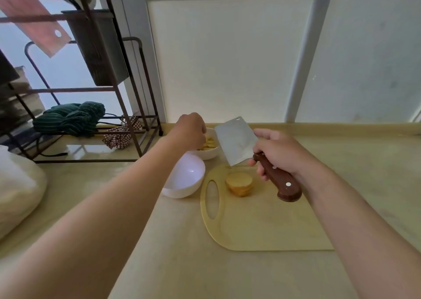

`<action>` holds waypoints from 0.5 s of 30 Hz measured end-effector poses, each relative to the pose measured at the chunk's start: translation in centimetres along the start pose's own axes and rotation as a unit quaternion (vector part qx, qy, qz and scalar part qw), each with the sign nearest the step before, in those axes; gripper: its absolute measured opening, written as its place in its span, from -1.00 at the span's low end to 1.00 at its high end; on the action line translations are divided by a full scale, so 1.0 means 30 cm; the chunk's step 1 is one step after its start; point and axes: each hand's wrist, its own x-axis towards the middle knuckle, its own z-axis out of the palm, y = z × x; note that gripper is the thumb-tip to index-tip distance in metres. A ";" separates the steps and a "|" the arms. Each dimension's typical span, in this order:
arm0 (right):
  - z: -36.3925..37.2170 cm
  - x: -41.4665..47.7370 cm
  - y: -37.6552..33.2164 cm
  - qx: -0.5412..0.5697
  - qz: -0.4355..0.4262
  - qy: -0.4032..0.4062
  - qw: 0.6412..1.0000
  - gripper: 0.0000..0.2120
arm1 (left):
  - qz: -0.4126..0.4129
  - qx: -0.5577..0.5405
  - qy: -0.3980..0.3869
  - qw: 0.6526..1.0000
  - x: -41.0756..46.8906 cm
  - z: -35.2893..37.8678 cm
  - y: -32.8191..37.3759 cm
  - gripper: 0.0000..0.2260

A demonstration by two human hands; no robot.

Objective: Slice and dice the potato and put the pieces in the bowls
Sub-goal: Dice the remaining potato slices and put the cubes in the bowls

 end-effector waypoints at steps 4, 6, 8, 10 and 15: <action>-0.045 -0.016 0.018 -0.009 -0.004 0.007 1.000 -0.55 | 0.010 -0.005 0.014 1.000 0.002 0.003 0.004 -0.74; -0.066 -0.027 0.022 -0.012 -0.007 0.007 1.000 -0.58 | 0.043 -0.011 0.015 0.999 -0.021 0.009 0.028 -0.76; -0.090 -0.045 0.029 -0.010 -0.008 0.008 1.000 -0.60 | 0.101 0.000 -0.004 0.995 -0.066 0.022 0.067 -0.78; -0.117 -0.067 0.038 -0.012 -0.012 0.014 1.000 -0.59 | 0.156 0.026 -0.043 0.986 -0.130 0.031 0.115 -0.81; -0.200 -0.119 0.090 -0.017 -0.004 0.044 0.999 -0.56 | 0.176 0.069 -0.165 0.968 -0.223 0.052 0.183 -0.52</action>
